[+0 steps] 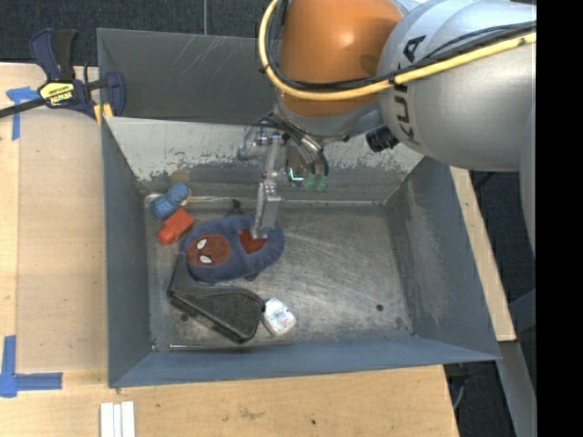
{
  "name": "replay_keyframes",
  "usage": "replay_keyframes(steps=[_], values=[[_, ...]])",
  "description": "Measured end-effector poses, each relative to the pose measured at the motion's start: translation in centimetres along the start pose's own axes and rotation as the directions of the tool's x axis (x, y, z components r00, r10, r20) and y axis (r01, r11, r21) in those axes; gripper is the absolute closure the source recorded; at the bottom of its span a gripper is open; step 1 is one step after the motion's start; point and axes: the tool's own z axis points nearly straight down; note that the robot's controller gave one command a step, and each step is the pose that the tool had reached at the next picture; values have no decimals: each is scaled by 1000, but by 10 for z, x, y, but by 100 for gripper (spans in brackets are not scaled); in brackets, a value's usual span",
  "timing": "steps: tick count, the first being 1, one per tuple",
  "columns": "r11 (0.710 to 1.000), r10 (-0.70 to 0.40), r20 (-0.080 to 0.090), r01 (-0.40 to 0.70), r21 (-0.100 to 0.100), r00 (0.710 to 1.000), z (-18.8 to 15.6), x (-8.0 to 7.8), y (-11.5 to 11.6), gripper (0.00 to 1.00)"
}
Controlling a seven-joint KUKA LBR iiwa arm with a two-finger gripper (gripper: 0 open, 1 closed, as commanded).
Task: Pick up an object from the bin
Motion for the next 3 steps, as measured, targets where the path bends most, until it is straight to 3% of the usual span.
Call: replay_keyframes(steps=[1,2,3], values=[[963,-271,11,271,2,963,158,17,13,0],[957,-290,12,290,3,957,140,23,24,0],[964,-266,10,266,3,964,141,34,17,0]])
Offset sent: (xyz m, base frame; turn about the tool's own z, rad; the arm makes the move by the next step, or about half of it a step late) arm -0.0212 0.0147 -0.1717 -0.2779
